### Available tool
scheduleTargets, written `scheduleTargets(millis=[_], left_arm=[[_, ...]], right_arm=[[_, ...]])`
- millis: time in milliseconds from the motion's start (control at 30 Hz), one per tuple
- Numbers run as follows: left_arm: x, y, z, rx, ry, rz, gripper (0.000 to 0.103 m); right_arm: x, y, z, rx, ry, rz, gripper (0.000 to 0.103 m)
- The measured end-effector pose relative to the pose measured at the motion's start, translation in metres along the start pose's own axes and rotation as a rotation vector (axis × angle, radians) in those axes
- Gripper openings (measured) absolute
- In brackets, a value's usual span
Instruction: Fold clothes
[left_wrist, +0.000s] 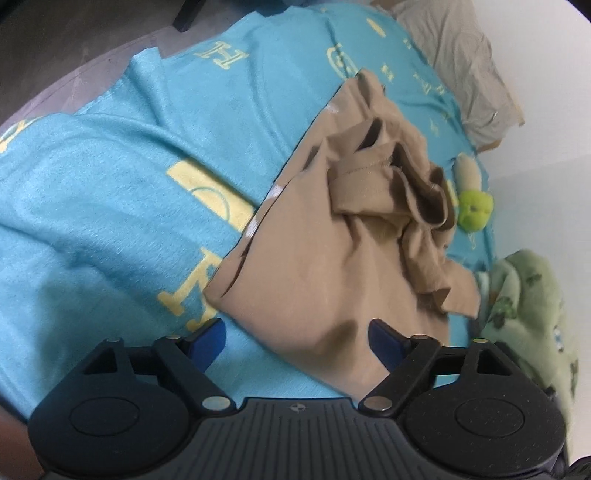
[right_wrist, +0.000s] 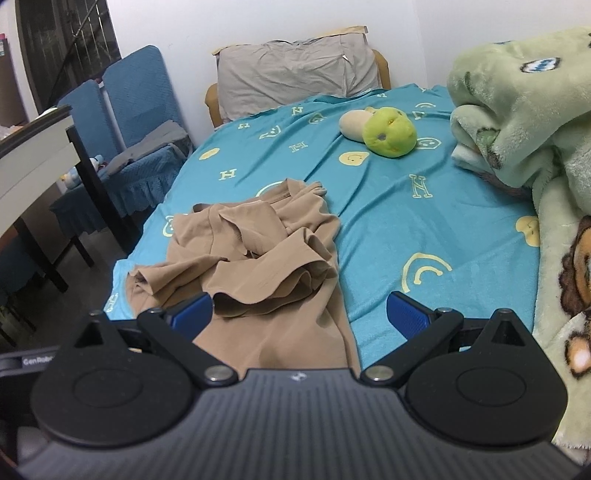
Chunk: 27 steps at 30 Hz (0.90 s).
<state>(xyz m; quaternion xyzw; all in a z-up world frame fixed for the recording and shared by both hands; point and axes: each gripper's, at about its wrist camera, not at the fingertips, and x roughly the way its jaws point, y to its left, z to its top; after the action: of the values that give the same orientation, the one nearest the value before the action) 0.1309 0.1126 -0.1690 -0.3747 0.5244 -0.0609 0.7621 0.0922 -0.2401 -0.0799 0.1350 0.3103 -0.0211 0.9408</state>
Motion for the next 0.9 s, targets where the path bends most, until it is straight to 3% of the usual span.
scheduleTargets(millis=[67, 167, 300, 400, 500, 600, 700, 767, 800, 867, 900], left_arm=[[0.001, 0.002, 0.001, -0.016, -0.031, -0.011, 0.069], [0.001, 0.004, 0.003, -0.045, -0.062, -0.028, 0.066], [-0.002, 0.005, 0.004, -0.057, -0.093, -0.047, 0.040], [-0.004, 0.006, 0.004, -0.066, -0.117, -0.061, 0.019], [-0.007, 0.007, 0.005, -0.074, -0.140, -0.075, 0.011], [-0.014, 0.004, 0.005, -0.069, -0.177, -0.117, 0.010], [-0.024, -0.001, 0.002, -0.050, -0.215, -0.179, 0.009], [-0.026, -0.005, 0.001, -0.042, -0.232, -0.204, 0.009], [-0.027, -0.006, 0.001, -0.038, -0.237, -0.209, 0.009], [-0.027, -0.008, 0.001, -0.031, -0.241, -0.212, 0.009], [-0.028, -0.009, 0.001, -0.028, -0.242, -0.212, 0.009]], right_arm=[[-0.002, -0.004, 0.001, 0.048, 0.011, 0.026, 0.103], [-0.002, -0.018, 0.001, 0.226, 0.077, 0.141, 0.103], [0.006, -0.033, -0.009, 0.464, 0.218, 0.308, 0.102], [0.020, -0.030, -0.024, 0.568, 0.326, 0.393, 0.102], [0.038, -0.027, -0.041, 0.677, 0.428, 0.455, 0.102], [0.053, -0.028, -0.056, 0.775, 0.472, 0.453, 0.102], [0.059, -0.038, -0.069, 0.883, 0.465, 0.393, 0.099], [0.056, -0.047, -0.076, 0.957, 0.436, 0.338, 0.086], [0.055, -0.051, -0.076, 0.970, 0.415, 0.314, 0.072], [0.053, -0.057, -0.077, 0.997, 0.372, 0.265, 0.065], [0.052, -0.061, -0.077, 1.010, 0.351, 0.241, 0.053]])
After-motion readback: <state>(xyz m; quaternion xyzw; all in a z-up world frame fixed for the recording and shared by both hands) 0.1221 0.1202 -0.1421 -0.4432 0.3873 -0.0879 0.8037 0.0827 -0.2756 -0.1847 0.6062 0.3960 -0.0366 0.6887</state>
